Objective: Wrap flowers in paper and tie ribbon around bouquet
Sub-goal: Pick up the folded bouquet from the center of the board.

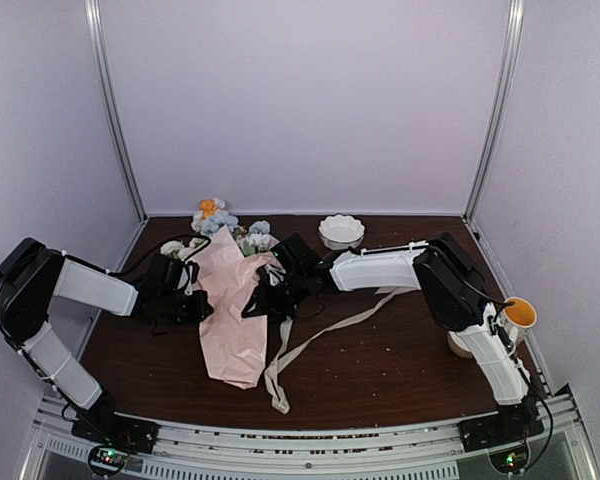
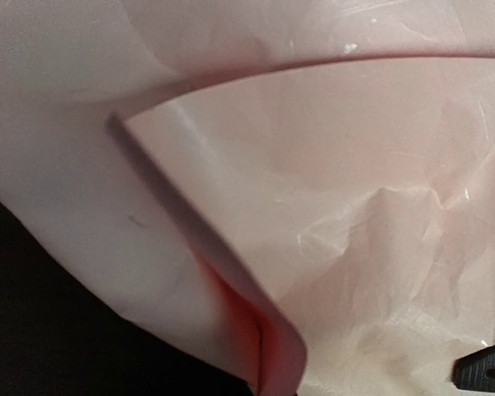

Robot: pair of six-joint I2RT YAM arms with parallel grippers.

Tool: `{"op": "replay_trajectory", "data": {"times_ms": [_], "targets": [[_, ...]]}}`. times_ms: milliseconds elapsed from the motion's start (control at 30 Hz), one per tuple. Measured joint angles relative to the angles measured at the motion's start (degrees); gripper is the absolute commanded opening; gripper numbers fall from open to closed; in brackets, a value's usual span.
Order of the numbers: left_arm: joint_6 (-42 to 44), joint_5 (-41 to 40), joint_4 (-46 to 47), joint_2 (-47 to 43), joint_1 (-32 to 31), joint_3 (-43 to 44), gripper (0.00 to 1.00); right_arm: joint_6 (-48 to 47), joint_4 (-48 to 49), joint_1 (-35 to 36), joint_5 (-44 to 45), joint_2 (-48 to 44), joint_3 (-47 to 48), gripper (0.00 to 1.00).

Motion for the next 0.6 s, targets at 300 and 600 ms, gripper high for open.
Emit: {"op": "replay_trajectory", "data": {"times_ms": [300, 600], "targets": [[0.0, -0.2, 0.0, -0.6, 0.0, -0.3, 0.05, 1.7, 1.5, 0.0, -0.1, 0.0, -0.1, 0.0], [1.7, -4.8, -11.1, -9.3, -1.1, -0.3, 0.53, 2.2, 2.4, -0.7, -0.2, 0.0, -0.3, 0.0]]}}
